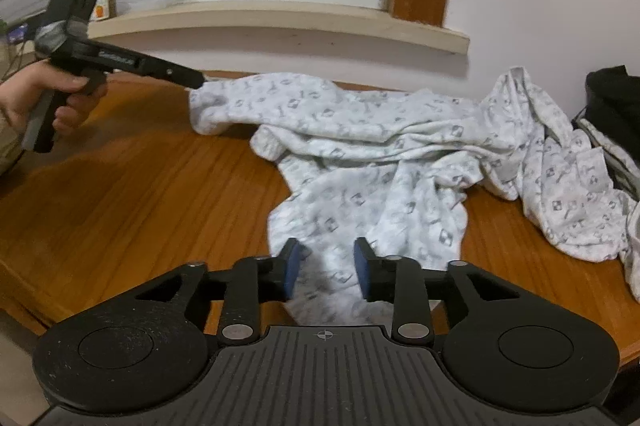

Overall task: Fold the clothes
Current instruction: 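Pull the garment edge with the right gripper to spread it on the table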

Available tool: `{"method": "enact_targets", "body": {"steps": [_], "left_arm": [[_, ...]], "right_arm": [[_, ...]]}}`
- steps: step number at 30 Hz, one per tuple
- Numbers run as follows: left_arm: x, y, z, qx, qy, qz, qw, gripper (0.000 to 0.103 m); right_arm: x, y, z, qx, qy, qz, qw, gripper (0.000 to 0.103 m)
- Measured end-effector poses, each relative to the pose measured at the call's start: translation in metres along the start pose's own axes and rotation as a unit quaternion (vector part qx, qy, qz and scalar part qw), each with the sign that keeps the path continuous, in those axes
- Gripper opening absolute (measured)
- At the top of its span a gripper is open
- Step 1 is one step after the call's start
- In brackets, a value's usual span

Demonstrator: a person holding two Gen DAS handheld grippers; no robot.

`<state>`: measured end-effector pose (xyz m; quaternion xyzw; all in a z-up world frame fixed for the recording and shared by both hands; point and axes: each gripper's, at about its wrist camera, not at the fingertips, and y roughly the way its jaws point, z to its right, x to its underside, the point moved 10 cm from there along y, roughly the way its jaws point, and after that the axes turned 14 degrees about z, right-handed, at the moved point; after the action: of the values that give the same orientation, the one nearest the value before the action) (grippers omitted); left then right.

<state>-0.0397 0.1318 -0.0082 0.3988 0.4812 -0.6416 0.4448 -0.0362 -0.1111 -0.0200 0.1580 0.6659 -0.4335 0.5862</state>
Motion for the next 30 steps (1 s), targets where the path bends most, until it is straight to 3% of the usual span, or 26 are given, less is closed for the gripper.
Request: {"method": "enact_targets", "body": {"steps": [8, 9, 11, 19, 24, 30], "left_arm": [[0.003, 0.001, 0.001, 0.001, 0.002, -0.005, 1.0000, 0.067], [0.003, 0.001, 0.001, 0.002, 0.002, -0.005, 1.0000, 0.067], [0.003, 0.002, 0.002, 0.003, 0.003, -0.006, 1.0000, 0.067], [0.007, 0.003, 0.018, 0.023, 0.023, -0.010, 0.9994, 0.067], [0.009, 0.002, 0.030, 0.036, 0.035, -0.010, 0.9987, 0.068], [0.014, 0.004, 0.032, 0.039, 0.039, -0.017, 0.9983, 0.068]], "right_arm": [[0.014, 0.005, 0.003, 0.003, -0.021, -0.019, 1.000, 0.039], [0.013, 0.006, 0.006, 0.007, -0.027, -0.019, 0.999, 0.035], [0.010, 0.007, 0.012, 0.017, -0.042, -0.017, 0.999, 0.002], [-0.051, -0.004, 0.066, 0.076, -0.034, 0.063, 0.995, 0.002], [-0.060, -0.006, 0.084, 0.100, -0.039, 0.065, 0.992, 0.002], [-0.038, 0.002, 0.116, 0.128, 0.007, 0.038, 0.991, 0.002]]}}
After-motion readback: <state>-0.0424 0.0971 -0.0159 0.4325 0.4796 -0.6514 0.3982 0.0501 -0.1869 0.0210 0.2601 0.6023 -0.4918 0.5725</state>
